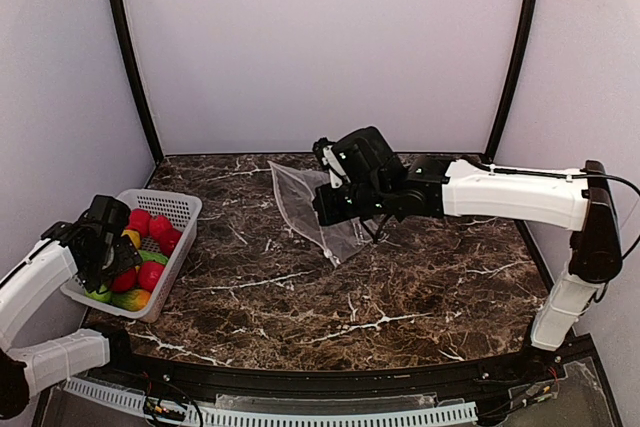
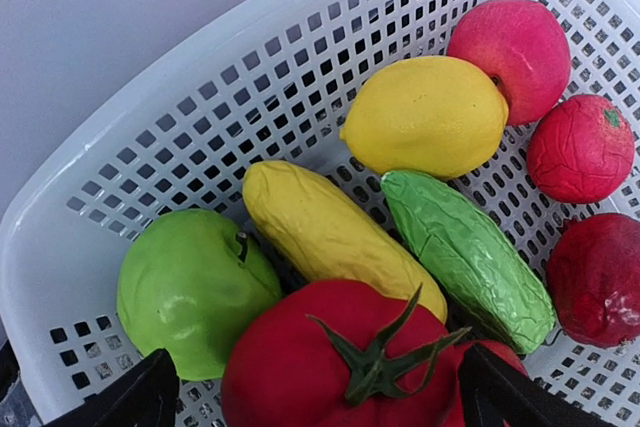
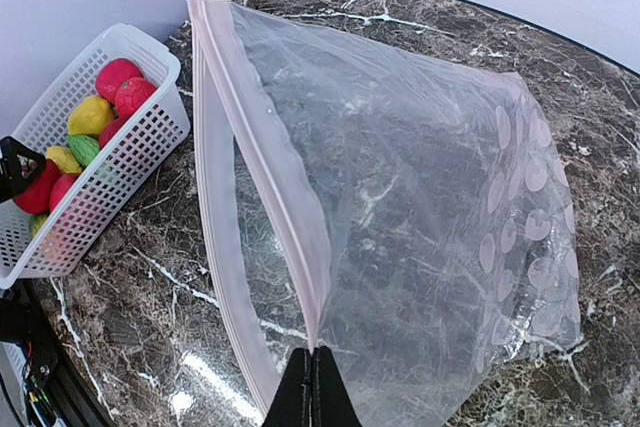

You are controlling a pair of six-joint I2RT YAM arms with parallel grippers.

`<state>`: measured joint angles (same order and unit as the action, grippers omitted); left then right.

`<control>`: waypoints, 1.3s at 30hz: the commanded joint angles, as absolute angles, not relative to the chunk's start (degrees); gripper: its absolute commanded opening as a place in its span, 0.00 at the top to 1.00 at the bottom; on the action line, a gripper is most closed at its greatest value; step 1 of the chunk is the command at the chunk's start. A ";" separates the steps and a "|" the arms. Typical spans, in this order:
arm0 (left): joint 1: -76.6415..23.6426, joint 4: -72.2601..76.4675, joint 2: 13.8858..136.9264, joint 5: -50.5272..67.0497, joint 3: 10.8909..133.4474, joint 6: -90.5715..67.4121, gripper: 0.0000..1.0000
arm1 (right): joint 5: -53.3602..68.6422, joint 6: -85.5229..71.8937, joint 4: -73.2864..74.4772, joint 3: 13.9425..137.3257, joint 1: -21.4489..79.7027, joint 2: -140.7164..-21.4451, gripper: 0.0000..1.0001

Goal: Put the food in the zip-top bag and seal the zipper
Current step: Pick up the fake fruit from the bin.

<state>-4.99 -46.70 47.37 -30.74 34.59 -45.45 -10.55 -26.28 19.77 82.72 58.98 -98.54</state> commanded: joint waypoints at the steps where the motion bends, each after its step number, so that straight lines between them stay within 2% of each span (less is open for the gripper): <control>1: -4.57 -44.27 48.83 -30.12 32.24 -46.34 0.04 | -10.76 -26.83 19.07 84.64 59.02 -99.79 1.00; 10: -4.48 -40.89 51.35 -28.51 30.47 -45.06 0.07 | -10.72 -26.72 19.08 84.82 59.06 -99.94 1.00; 15: -4.51 -40.07 51.59 -27.88 29.48 -45.11 0.21 | -10.68 -26.71 19.16 84.74 58.95 -99.95 1.00; 19: -4.45 -40.93 51.19 -28.52 29.59 -44.99 0.27 | -10.50 -26.66 19.12 84.81 58.95 -100.07 1.00; 27: -4.44 -41.81 49.78 -27.14 31.86 -41.11 0.28 | -10.23 -26.51 19.29 85.01 58.88 -100.04 1.00; 31: -4.48 -40.29 47.98 -20.49 35.79 -34.50 0.29 | -10.49 -26.07 19.42 85.17 58.88 -99.69 1.00; 39: -4.52 -33.72 43.03 -3.63 39.89 -26.79 0.37 | -9.76 -25.30 19.42 85.85 58.83 -99.70 1.00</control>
<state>-4.71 -37.12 44.45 -14.83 37.47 -32.32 -10.26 -26.00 19.81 83.74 58.89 -99.44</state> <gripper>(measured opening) 0.826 0.004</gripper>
